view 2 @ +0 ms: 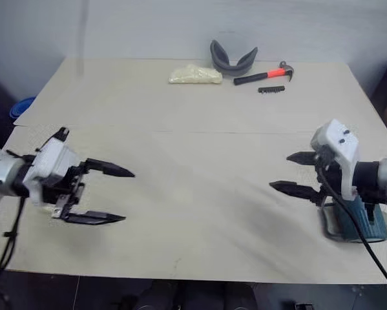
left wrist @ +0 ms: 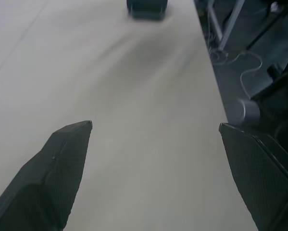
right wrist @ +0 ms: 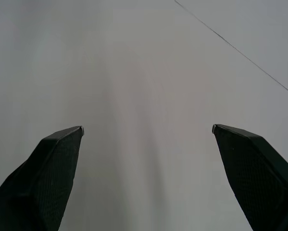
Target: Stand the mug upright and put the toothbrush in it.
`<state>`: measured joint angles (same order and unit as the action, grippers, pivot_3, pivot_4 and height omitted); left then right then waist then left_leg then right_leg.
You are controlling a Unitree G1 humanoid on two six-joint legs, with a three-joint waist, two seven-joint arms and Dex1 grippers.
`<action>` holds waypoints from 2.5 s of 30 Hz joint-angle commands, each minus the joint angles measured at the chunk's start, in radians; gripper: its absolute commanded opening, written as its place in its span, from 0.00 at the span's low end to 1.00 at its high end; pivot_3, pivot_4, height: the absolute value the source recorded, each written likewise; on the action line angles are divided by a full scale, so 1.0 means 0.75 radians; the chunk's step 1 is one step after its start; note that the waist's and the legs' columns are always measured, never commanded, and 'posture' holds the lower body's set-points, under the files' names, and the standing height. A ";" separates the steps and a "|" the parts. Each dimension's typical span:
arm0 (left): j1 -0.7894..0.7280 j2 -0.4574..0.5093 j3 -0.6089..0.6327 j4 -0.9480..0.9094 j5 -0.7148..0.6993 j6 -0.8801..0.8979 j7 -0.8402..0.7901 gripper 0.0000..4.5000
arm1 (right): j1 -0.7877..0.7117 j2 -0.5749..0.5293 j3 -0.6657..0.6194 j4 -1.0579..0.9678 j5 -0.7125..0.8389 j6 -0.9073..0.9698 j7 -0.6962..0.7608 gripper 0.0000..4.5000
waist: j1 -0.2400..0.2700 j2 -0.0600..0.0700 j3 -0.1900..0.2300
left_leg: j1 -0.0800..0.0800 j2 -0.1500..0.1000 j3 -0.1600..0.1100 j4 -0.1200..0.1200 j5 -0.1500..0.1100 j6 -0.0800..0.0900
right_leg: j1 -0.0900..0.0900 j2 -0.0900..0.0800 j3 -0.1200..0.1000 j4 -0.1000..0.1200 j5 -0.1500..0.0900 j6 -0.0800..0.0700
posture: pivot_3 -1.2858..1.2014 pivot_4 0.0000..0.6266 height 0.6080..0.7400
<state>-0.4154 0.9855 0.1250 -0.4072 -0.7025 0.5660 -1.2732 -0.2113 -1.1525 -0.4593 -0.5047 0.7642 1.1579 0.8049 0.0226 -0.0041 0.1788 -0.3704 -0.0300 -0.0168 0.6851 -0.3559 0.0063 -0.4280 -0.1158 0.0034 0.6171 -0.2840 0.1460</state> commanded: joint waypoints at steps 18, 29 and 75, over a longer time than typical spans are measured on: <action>-0.338 -0.487 -0.417 0.439 0.220 -0.232 -0.172 1.00 | 0.772 0.455 -0.661 -0.723 0.912 0.360 -1.469 0.60 | -0.009 -0.005 -0.002 | 0.002 -0.002 0.000 0.001 0.003 0.001 | 0.001 0.000 0.004 0.004 0.001 0.001 | 0.52 0.24 1.00; -0.350 -0.420 -0.364 0.399 0.216 -0.178 -0.169 1.00 | 0.814 0.327 -0.339 -0.632 0.880 0.107 -1.864 0.60 | -0.010 -0.005 -0.002 | 0.002 -0.002 0.000 0.001 0.003 0.002 | 0.001 0.000 0.004 0.003 0.001 0.001 | 0.52 0.24 1.00; -0.215 -0.295 -0.149 0.248 0.153 0.013 0.021 1.00 | 0.176 0.621 0.198 -0.276 0.068 -0.249 -0.924 0.01 | -0.049 -0.009 -0.005 | 0.003 0.000 -0.001 0.000 0.003 0.002 | 0.000 0.003 0.004 0.003 0.000 0.001 | 0.52 0.24 1.00</action>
<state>-0.5838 0.7426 -0.0430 -0.1910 -0.5594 0.5610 -1.2796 -0.0448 -0.6993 -0.3191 -0.6767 0.7927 1.0246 0.0685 -0.0141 -0.0111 0.1753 -0.3687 -0.0296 -0.0175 0.6846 -0.3537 0.0076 -0.4285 -0.1137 0.0060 0.6197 -0.2839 0.1461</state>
